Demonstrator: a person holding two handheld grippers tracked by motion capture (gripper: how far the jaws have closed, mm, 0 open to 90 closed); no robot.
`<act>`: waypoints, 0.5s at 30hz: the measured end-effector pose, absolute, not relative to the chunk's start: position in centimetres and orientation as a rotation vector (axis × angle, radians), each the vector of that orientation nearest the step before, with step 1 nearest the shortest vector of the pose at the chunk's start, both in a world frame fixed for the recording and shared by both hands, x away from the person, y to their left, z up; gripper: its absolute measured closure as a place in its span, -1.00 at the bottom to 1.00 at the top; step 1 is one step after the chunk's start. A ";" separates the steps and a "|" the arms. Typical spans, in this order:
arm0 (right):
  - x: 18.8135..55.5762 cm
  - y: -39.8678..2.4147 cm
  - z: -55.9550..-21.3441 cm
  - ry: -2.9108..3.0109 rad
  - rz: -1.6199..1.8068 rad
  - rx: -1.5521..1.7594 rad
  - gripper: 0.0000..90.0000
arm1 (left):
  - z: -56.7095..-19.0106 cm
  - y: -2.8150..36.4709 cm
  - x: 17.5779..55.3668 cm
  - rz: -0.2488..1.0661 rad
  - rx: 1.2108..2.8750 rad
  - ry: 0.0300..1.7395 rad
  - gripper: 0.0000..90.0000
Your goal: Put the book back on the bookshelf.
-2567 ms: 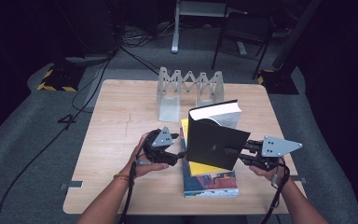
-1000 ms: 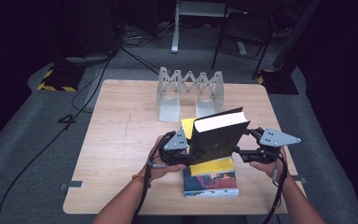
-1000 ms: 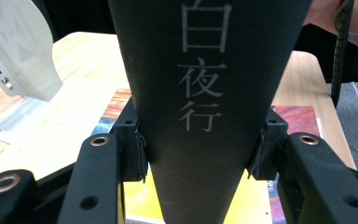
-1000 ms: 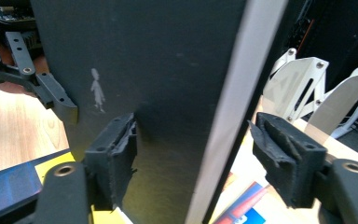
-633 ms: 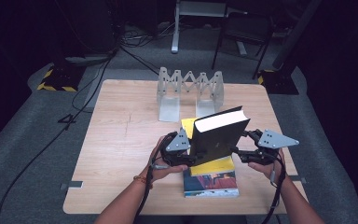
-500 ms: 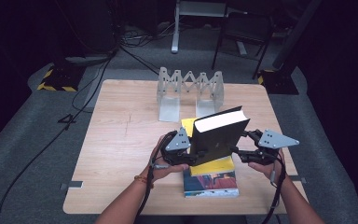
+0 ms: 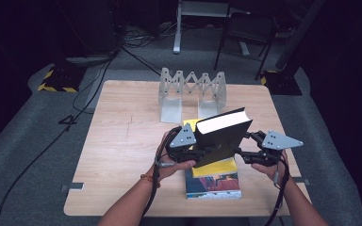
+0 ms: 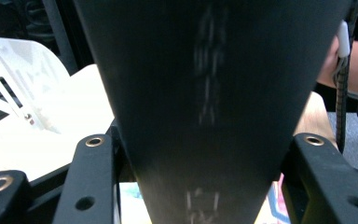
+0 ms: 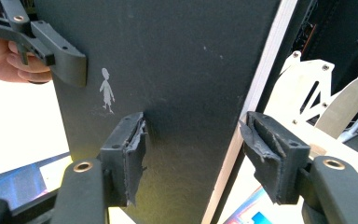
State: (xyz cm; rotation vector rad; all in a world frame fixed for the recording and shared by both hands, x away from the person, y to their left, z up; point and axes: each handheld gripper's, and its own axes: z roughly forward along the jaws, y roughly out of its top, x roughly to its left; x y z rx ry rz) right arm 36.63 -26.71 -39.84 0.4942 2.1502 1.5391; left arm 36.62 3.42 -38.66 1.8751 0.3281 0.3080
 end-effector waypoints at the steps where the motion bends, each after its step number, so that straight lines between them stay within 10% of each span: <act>1: 36.6 -26.7 -39.8 2.150 1.539 0.494 -0.12 | -38.6 3.4 36.6 0.307 1.867 0.334 0.06; 15: 36.6 -26.8 -39.8 2.156 1.547 0.498 -0.08 | -36.2 2.3 36.9 0.315 1.768 0.353 0.01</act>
